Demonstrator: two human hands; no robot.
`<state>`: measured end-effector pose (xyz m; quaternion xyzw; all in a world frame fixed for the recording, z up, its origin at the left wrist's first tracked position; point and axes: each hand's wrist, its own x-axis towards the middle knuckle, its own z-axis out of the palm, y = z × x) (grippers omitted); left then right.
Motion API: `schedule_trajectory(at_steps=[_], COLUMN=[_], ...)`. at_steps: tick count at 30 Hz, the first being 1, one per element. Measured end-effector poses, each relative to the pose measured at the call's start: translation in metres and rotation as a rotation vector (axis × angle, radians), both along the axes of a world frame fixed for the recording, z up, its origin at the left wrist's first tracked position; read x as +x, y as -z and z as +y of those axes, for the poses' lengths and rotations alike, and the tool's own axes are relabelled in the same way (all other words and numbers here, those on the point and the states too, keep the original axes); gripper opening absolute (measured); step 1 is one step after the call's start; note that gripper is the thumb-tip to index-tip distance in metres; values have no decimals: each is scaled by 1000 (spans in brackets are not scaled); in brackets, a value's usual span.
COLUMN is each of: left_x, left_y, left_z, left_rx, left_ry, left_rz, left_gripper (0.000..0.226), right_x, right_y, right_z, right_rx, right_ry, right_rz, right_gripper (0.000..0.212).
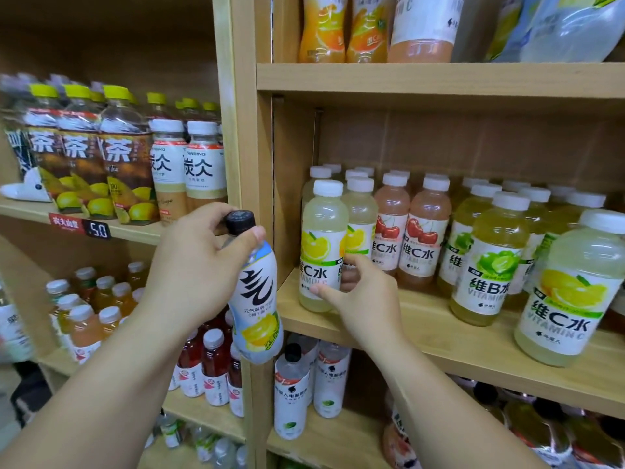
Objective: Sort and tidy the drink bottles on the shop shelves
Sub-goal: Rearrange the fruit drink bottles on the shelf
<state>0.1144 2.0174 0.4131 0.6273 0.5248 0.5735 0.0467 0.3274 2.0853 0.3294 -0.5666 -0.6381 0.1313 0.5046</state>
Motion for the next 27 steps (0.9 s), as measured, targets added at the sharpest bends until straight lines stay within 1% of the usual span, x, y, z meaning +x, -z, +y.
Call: schedule_trajectory(at_steps=[1,3,5,7,12,15,18,22,25,27], left_x=[0,-2,-4,-7,-13,-16,-15,-9,-2,4], left_y=[1,2,2,2,-2,-5,-9,-15,-27,-42], left_z=[1,3,3,3,6,9,11,11,9,6], left_rx=[-4,-6,-6,-9,-28,-21,-19,-27,-24,0], left_ry=[11,26,40,55,77,90,118,146,185,220], left_rz=[-1,-2,2,-2,-19,-21,-54,-68,-71,-77], left_gripper=[10,11,11,11,11,12,12,9,10,15], right_x=[-2,-7,-10,-12,-23,-30,-31,-27,-21,-15], right_y=[-2,-4,-6,-6,-8,-10,-9,-11,-22,-37], right_z=[2,6,7,10,15,20,25,24,12,-3], right_rx=[-13,-24,-34,-57,-140,-155,-171,-162,-100,-5], right_ry=[17,45,101,158,212,231,239,212,58,-106], right_rz=[-12,-65,-167,-242,-312,-356,-353,-345,-263,-107], right_gripper=[62,53,41,35,38,33,25,24,22,35])
